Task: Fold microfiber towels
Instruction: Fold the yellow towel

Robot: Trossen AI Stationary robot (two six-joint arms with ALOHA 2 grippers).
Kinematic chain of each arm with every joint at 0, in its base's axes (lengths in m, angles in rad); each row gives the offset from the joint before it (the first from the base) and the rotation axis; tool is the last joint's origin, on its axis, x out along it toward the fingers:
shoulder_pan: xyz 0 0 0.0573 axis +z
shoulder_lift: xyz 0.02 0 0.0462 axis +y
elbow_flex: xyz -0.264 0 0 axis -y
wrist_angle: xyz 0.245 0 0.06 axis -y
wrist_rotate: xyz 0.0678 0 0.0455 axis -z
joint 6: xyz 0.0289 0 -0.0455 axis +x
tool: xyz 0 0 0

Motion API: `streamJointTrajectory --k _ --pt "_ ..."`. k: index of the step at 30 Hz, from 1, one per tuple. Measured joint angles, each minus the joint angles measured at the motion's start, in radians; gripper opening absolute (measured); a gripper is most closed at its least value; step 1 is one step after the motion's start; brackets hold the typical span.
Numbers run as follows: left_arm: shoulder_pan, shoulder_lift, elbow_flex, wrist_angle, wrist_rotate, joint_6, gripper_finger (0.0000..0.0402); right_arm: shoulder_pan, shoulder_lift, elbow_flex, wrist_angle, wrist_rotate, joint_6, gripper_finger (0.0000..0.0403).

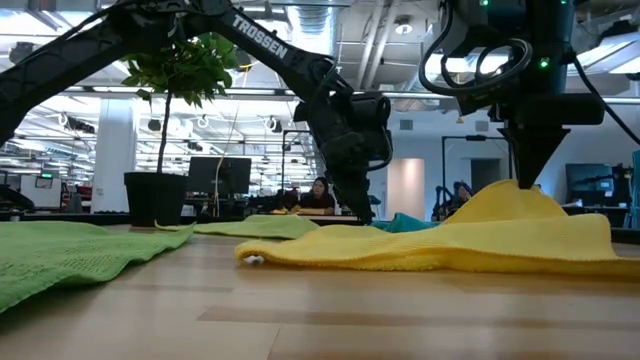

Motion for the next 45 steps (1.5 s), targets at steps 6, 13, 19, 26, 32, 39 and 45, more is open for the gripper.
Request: streamJointTrajectory --k 6,13,19,26,32,39,45 --pt "-0.020 0.000 0.000 0.039 -0.088 0.016 0.0132 0.000 0.000 0.000 0.000 0.000 0.000 0.0012" --pt "-0.026 0.019 0.000 0.017 -0.059 0.015 0.0132 0.000 0.000 0.000 0.000 0.000 0.000 0.0012" --pt "-0.027 0.042 0.003 0.016 -0.068 0.018 0.0132 0.000 0.000 0.000 -0.003 0.000 0.000 0.0012" --pt "-0.020 0.006 0.017 -0.096 -0.061 0.047 0.0126 0.000 0.000 0.000 -0.010 0.000 0.000 0.0012" --pt "-0.019 0.003 0.042 -0.199 -0.056 0.100 0.0090 0.000 0.000 0.000 -0.012 0.000 0.000 0.0012" --pt "-0.019 0.003 0.043 -0.207 -0.055 0.094 0.0048 0.000 0.000 0.000 -0.012 0.000 0.008 0.0012" --pt "-0.025 0.003 0.043 -0.207 -0.055 0.117 0.0017 0.000 0.000 0.000 -0.012 0.000 0.008 0.0012"
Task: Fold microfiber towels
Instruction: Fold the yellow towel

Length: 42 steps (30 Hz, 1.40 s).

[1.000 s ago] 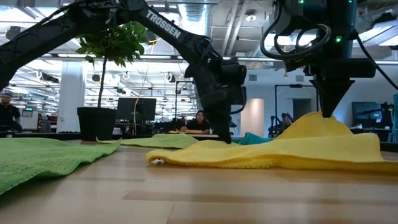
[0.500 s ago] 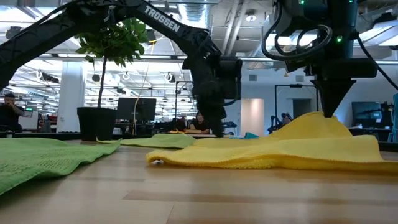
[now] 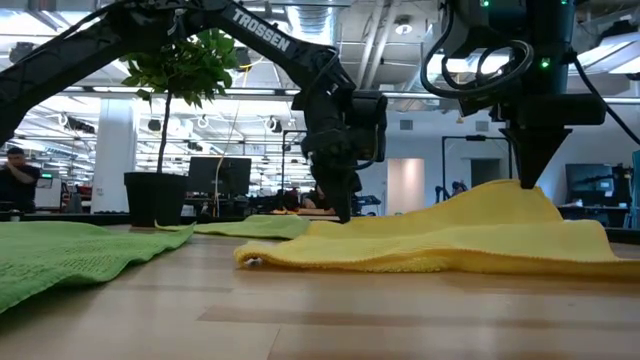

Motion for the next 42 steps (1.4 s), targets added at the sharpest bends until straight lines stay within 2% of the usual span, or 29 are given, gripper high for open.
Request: streamJointTrajectory --k 3,11,15,19,26,29,36,42 --pt "-0.001 0.000 0.000 -0.002 -0.001 0.003 0.0004 0.000 0.000 0.000 0.000 0.000 0.000 0.0012" --pt "-0.001 0.000 0.000 0.017 -0.056 -0.094 0.0006 0.000 0.000 0.000 0.000 0.000 0.000 0.0012" --pt "-0.001 0.000 0.000 0.038 -0.062 -0.090 0.0010 0.000 0.000 0.000 0.000 0.000 0.000 0.0012" --pt "-0.005 0.000 0.000 0.080 -0.067 -0.101 0.0032 0.000 0.000 0.000 0.000 0.000 0.000 0.0012" --pt "-0.025 0.000 0.000 0.113 -0.070 -0.065 0.0094 0.000 0.000 0.000 0.000 0.000 0.000 0.0012" --pt "-0.032 0.008 0.002 0.114 -0.101 -0.064 0.0113 0.000 0.000 0.000 0.000 -0.001 0.000 0.0012" --pt "-0.031 0.012 -0.043 0.163 -0.199 -0.036 0.0119 0.000 0.000 0.000 -0.001 -0.004 0.001 0.0012" --pt "-0.031 0.012 -0.041 0.121 -0.114 -0.010 0.0103 -0.003 0.000 0.000 -0.012 -0.004 0.001 0.0012"
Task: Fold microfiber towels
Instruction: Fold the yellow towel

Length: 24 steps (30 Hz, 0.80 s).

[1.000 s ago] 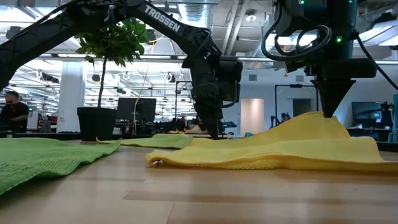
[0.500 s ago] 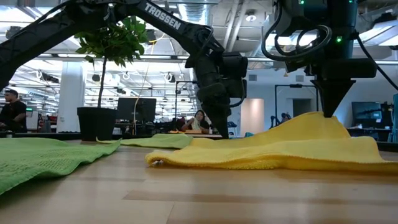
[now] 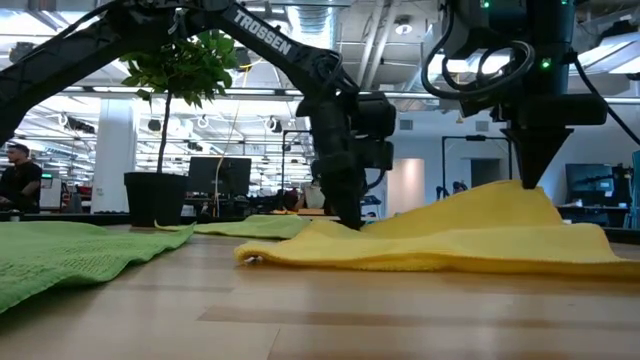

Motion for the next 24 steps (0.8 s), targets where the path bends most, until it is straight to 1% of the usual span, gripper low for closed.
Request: streamJointTrajectory --k 5,10,17,24 --pt "-0.001 0.000 0.000 -0.045 0.002 0.053 0.0071 -0.006 0.000 0.000 -0.004 -0.001 0.000 0.0012" --pt "0.004 0.000 0.000 -0.054 -0.007 0.020 0.0010 -0.014 0.000 0.000 -0.003 0.000 0.000 0.0012" --pt "0.009 -0.027 -0.002 -0.086 -0.034 -0.030 0.0003 -0.033 0.000 0.000 -0.006 0.006 0.000 0.0012" --pt "0.008 -0.073 0.002 -0.123 -0.081 -0.082 0.0001 -0.048 0.000 0.001 -0.038 0.105 0.000 0.0012"
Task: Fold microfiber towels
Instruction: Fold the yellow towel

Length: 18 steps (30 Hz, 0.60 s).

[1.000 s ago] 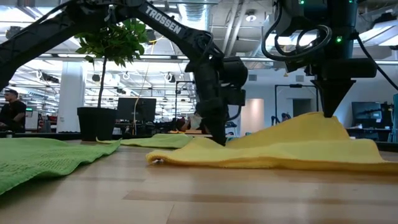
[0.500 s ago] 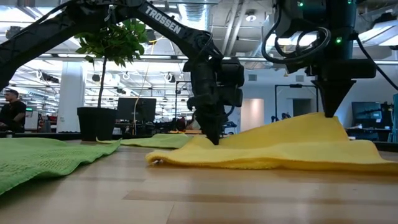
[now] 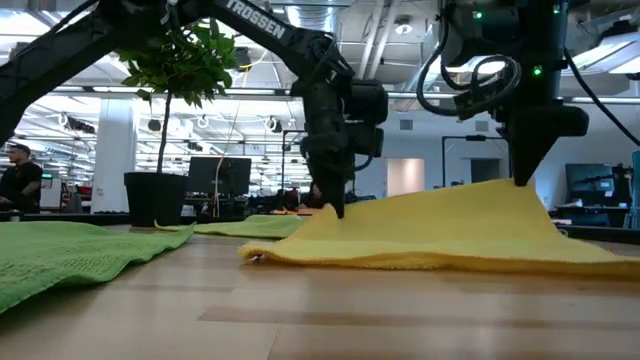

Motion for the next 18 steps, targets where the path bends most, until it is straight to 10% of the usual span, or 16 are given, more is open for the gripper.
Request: streamJointTrajectory --k 18 --pt "-0.079 -0.097 0.002 -0.084 -0.383 -0.124 0.0000 -0.030 0.000 0.056 -0.035 0.226 -0.004 0.0012"
